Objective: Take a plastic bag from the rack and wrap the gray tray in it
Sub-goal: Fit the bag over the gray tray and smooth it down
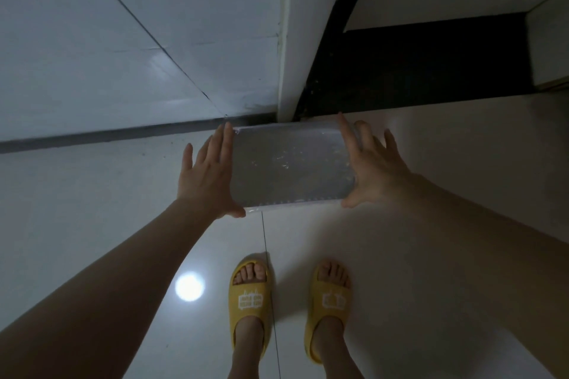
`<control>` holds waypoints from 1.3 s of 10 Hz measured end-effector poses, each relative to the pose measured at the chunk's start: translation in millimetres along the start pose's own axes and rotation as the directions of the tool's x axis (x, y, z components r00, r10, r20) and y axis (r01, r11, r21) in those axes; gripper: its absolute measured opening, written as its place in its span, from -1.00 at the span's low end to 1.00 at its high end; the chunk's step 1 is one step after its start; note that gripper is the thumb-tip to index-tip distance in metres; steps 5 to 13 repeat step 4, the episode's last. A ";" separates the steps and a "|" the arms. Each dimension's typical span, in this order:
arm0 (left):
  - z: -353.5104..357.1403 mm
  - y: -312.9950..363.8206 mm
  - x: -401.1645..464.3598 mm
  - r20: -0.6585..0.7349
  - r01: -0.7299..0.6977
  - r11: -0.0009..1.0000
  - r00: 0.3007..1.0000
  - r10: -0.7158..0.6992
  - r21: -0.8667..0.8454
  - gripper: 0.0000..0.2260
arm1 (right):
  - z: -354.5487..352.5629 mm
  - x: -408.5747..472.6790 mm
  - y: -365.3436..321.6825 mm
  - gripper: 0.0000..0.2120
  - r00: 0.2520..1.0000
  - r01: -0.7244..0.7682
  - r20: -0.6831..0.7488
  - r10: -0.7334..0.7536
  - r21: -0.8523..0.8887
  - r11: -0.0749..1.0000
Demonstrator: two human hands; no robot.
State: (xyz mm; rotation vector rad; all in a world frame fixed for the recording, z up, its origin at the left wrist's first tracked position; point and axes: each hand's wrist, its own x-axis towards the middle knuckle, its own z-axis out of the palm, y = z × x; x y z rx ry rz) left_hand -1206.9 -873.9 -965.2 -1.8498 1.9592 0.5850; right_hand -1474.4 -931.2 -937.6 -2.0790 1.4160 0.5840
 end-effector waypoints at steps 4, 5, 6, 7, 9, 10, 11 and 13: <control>-73.2 17.8 -45.9 0.042 0.053 0.998 0.998 -0.054 0.028 0.26 | -42.6 -43.3 -30.2 0.32 0.994 -0.112 0.003 0.112 -0.020 0.994; -73.2 17.8 -45.9 0.042 0.053 0.998 0.998 -0.054 0.028 0.26 | -42.6 -43.3 -30.2 0.32 0.994 -0.112 0.003 0.112 -0.020 0.994; -73.2 17.8 -45.9 0.042 0.053 0.998 0.998 -0.054 0.028 0.26 | -42.6 -43.3 -30.2 0.32 0.994 -0.112 0.003 0.112 -0.020 0.994; -73.2 17.8 -45.9 0.042 0.053 0.998 0.998 -0.054 0.028 0.26 | -42.6 -43.3 -30.2 0.32 0.994 -0.112 0.003 0.112 -0.020 0.994; -73.2 17.8 -45.9 0.042 0.053 0.998 0.998 -0.054 0.028 0.26 | -42.6 -43.3 -30.2 0.32 0.994 -0.112 0.003 0.112 -0.020 0.994; -73.2 17.8 -45.9 0.042 0.053 0.998 0.998 -0.054 0.028 0.26 | -42.6 -43.3 -30.2 0.32 0.994 -0.112 0.003 0.112 -0.020 0.994; -73.2 17.8 -45.9 0.042 0.053 0.998 0.998 -0.054 0.028 0.26 | -42.6 -43.3 -30.2 0.32 0.994 -0.112 0.003 0.112 -0.020 0.994; -73.2 17.8 -45.9 0.042 0.053 0.998 0.998 -0.054 0.028 0.26 | -42.6 -43.3 -30.2 0.32 0.994 -0.112 0.003 0.112 -0.020 0.994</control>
